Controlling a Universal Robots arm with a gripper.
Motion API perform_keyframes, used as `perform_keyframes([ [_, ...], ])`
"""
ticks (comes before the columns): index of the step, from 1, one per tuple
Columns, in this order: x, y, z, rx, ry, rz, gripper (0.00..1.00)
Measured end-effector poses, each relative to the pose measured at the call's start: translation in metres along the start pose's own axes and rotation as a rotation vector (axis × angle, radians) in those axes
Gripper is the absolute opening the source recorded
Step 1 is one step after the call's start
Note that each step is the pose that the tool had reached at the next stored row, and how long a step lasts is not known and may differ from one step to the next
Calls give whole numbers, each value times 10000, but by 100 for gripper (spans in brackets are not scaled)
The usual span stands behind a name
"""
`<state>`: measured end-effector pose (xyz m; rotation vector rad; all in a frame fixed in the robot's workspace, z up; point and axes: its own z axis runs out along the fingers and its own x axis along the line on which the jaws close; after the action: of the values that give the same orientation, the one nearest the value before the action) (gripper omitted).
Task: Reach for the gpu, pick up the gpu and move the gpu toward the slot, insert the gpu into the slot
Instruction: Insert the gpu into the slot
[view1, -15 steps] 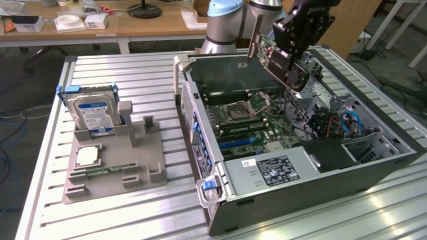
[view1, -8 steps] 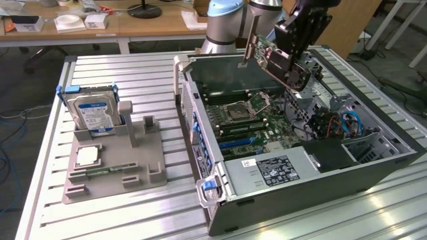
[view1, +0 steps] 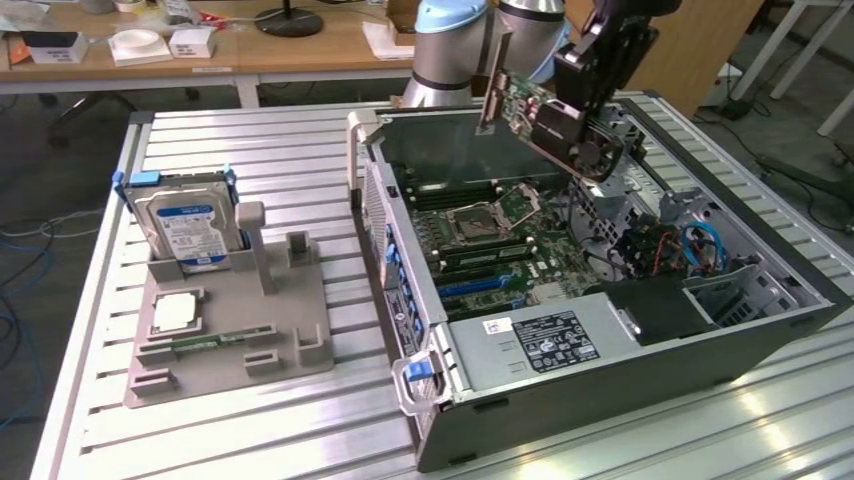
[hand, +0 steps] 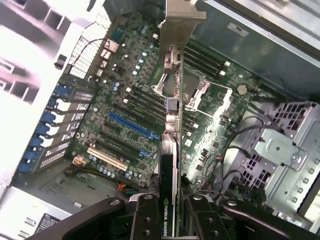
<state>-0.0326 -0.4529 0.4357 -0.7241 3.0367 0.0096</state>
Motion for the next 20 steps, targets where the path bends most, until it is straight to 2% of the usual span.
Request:
perform_keyframes([
  [9, 1, 1, 8, -30, 2, -1404, 26],
  [20, 26, 5, 11, -56, 1, -2637, 26],
])
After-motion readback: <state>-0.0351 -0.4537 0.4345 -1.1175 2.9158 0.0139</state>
